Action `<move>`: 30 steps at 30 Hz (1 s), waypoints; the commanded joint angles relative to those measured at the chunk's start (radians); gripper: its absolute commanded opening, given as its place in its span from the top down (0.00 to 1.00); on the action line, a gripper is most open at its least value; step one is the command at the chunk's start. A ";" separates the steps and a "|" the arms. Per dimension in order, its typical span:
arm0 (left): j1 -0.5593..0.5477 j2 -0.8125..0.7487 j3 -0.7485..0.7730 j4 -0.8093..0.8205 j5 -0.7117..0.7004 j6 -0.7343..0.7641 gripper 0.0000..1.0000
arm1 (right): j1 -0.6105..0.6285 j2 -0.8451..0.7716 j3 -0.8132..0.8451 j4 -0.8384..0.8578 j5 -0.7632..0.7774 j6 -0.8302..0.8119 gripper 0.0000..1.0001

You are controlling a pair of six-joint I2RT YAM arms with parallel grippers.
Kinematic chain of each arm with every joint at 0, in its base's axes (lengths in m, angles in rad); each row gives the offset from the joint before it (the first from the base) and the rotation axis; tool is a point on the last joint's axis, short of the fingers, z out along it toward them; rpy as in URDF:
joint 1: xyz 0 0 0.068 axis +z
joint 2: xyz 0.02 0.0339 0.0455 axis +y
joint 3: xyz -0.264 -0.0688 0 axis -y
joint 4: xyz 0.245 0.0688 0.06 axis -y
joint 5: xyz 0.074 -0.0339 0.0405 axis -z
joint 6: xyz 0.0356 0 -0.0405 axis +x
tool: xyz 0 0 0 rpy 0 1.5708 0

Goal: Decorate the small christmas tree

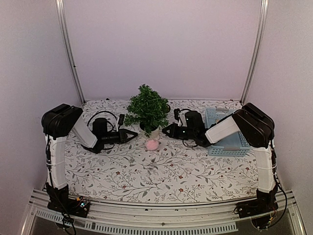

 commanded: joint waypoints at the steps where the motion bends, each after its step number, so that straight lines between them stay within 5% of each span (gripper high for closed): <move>1: 0.065 -0.011 -0.025 0.169 -0.029 -0.094 0.85 | -0.008 0.020 0.012 0.029 -0.023 -0.015 0.88; 16: 0.090 0.131 0.319 -0.119 0.126 -0.074 0.81 | -0.032 0.018 -0.002 0.068 -0.080 0.001 0.88; 30: 0.028 0.145 0.361 -0.180 0.183 -0.032 0.83 | -0.034 0.042 0.028 0.077 -0.123 0.011 0.88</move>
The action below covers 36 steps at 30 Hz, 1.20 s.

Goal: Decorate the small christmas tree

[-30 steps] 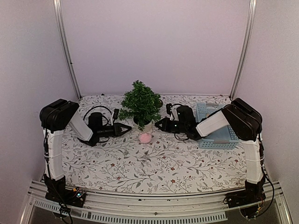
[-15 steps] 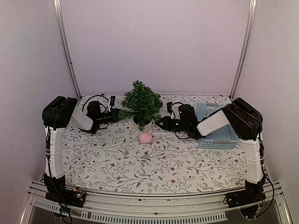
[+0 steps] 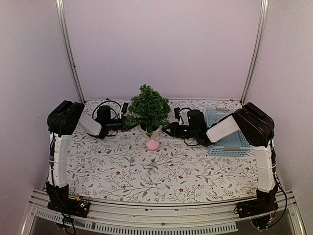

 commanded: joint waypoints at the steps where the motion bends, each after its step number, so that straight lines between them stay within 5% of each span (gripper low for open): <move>1: -0.029 0.018 0.007 -0.018 0.034 0.029 0.84 | -0.003 0.037 0.031 0.026 -0.021 0.006 0.88; 26: -0.116 -0.116 -0.247 0.131 -0.045 0.032 0.89 | -0.037 0.047 0.069 0.012 -0.064 -0.049 0.87; 36: -0.037 -0.160 -0.272 0.138 -0.174 0.021 0.86 | -0.044 0.009 0.016 0.013 -0.086 -0.056 0.87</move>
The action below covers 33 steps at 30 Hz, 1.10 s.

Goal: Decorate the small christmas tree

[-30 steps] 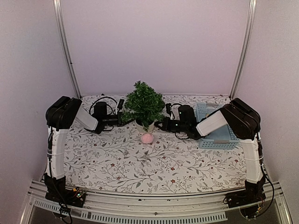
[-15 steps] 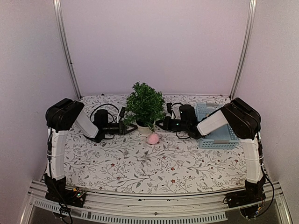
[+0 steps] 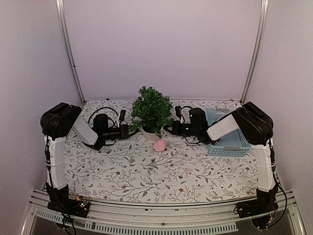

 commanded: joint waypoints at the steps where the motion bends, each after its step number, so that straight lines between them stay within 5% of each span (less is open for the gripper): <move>1: 0.031 -0.003 0.062 -0.036 -0.043 0.026 0.85 | -0.005 -0.028 -0.037 0.024 -0.036 -0.007 0.87; 15: 0.022 0.130 0.285 -0.142 -0.002 0.049 0.84 | -0.005 -0.005 -0.028 0.044 -0.064 0.012 0.86; 33: -0.047 0.085 0.149 -0.063 0.021 0.059 0.88 | -0.010 0.047 0.055 -0.014 -0.068 -0.028 0.87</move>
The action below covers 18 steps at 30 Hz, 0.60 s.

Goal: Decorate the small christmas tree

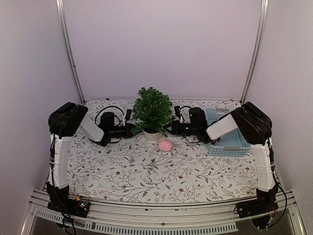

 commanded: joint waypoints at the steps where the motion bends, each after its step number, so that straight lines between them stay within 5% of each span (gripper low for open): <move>1: -0.038 -0.038 -0.054 0.061 0.019 0.004 0.88 | -0.005 0.028 0.038 -0.011 -0.021 -0.029 0.87; 18: -0.082 -0.123 -0.168 0.108 -0.032 -0.006 0.89 | -0.017 0.065 0.092 -0.003 -0.117 -0.078 0.87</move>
